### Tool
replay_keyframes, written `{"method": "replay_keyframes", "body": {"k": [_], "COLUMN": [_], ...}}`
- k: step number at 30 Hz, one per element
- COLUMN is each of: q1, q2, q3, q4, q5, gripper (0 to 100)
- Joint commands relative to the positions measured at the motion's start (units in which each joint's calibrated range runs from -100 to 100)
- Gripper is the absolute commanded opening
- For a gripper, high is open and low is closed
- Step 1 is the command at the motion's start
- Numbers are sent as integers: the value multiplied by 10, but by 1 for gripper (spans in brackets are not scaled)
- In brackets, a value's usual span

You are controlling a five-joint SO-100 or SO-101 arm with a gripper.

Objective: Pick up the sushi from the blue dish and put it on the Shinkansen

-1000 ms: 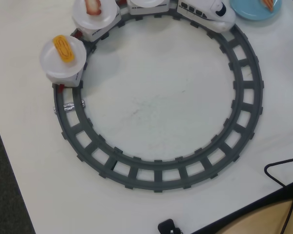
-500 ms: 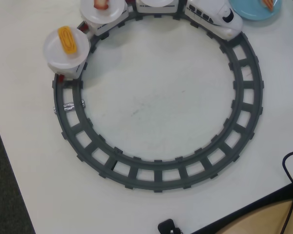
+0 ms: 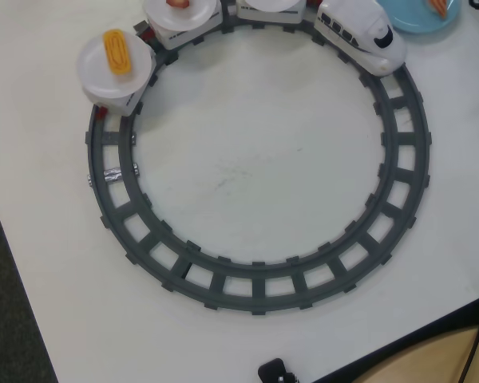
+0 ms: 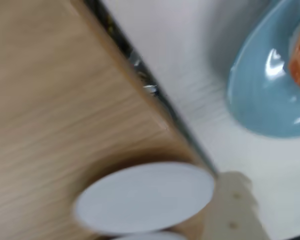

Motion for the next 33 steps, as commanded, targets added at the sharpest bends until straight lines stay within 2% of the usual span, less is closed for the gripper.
{"method": "replay_keyframes", "body": {"k": [1, 5, 11, 19, 30, 33], "q1": [-20, -37, -41, -44, -39, -37], "q2": [50, 112, 156, 159, 159, 159], "q3": [-45, -66, -65, -46, 21, 37], "q4": [-46, -103, -140, -146, -236, -252], "q5": [2, 4, 63, 75, 86, 89], "gripper": [30, 30, 30, 30, 30, 26]}}
